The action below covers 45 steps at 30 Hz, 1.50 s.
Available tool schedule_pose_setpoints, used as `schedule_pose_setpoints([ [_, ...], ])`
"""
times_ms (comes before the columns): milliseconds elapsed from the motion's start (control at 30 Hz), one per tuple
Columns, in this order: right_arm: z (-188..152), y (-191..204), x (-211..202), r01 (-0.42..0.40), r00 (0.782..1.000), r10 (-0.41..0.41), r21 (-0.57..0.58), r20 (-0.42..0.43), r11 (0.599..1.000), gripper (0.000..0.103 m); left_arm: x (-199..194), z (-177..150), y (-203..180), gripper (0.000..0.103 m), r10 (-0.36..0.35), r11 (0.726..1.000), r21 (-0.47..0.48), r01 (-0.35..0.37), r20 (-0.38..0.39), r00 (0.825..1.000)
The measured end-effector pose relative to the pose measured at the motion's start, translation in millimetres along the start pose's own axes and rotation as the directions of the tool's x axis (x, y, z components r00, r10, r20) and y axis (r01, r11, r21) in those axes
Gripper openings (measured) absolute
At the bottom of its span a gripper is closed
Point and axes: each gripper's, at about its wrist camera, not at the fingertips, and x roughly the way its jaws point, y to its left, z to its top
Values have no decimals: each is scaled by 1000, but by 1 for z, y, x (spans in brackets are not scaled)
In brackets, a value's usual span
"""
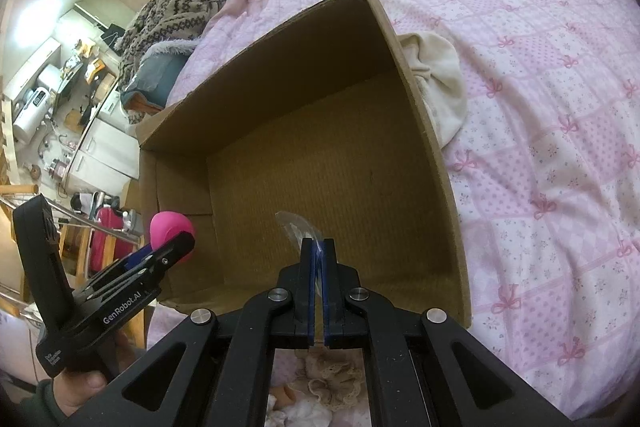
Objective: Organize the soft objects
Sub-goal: 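Carry the duck into the box with the left gripper while the right gripper carries the bag in, then open the left gripper to release the duck and withdraw from the box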
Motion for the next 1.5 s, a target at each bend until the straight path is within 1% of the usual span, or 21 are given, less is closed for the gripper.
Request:
schedule_pose_setpoints([
  [400,2,4,3,12,1000,-12,-5,5,1000,4,1,-2,0,40,-9,1000,-4,9,5,1000],
  [500,2,5,4,17,1000,-17,-14,8,1000,4,2,-3,-2,40,-9,1000,4,9,-3,1000],
  [533,2,6,4,16,1000,-16,-16,9,1000,4,1,-3,-3,42,-9,1000,3,9,-3,1000],
  [567,2,6,3,15,1000,-14,-16,10,1000,4,0,-3,-3,50,-14,1000,4,14,0,1000],
  [600,2,6,2,16,1000,-16,-18,13,1000,4,0,-3,-3,55,-18,1000,4,18,2,1000],
  [633,3,7,1,20,1000,-19,-22,16,1000,5,-2,-2,-2,63,-25,1000,2,25,11,1000],
  [667,3,8,1,21,1000,-21,-24,19,999,8,-5,-2,-2,66,-27,1000,-3,27,28,999],
  [700,3,8,1,23,999,-23,-26,24,999,10,-7,-1,-1,67,-22,1000,-5,22,40,999],
  [733,3,9,0,27,999,-26,-28,27,999,17,-9,-1,-1,69,-20,1000,-5,20,44,999],
  [767,4,10,-1,35,999,-34,-31,33,999,29,-9,0,-1,69,-18,1000,-5,19,45,999],
  [800,3,10,-1,41,999,-40,-33,37,999,35,-9,0,-1,69,-19,1000,-7,19,44,999],
  [833,3,11,-3,43,998,-41,-35,45,998,53,-9,0,0,69,-21,1000,-10,21,42,999],
  [867,3,11,-5,45,998,-43,-37,54,998,69,-9,0,0,69,-23,1000,-14,23,40,999],
  [967,3,14,-10,56,995,-52,-52,86,997,70,-10,0,1,69,-23,1000,-16,24,41,999],
  [1300,5,18,-11,67,993,-60,-73,99,995,70,-17,-1,1,69,-13,1000,-10,14,60,998],
  [1500,3,19,-17,79,991,-71,-74,110,994,70,-24,-2,8,69,-7,999,-38,10,56,998],
])
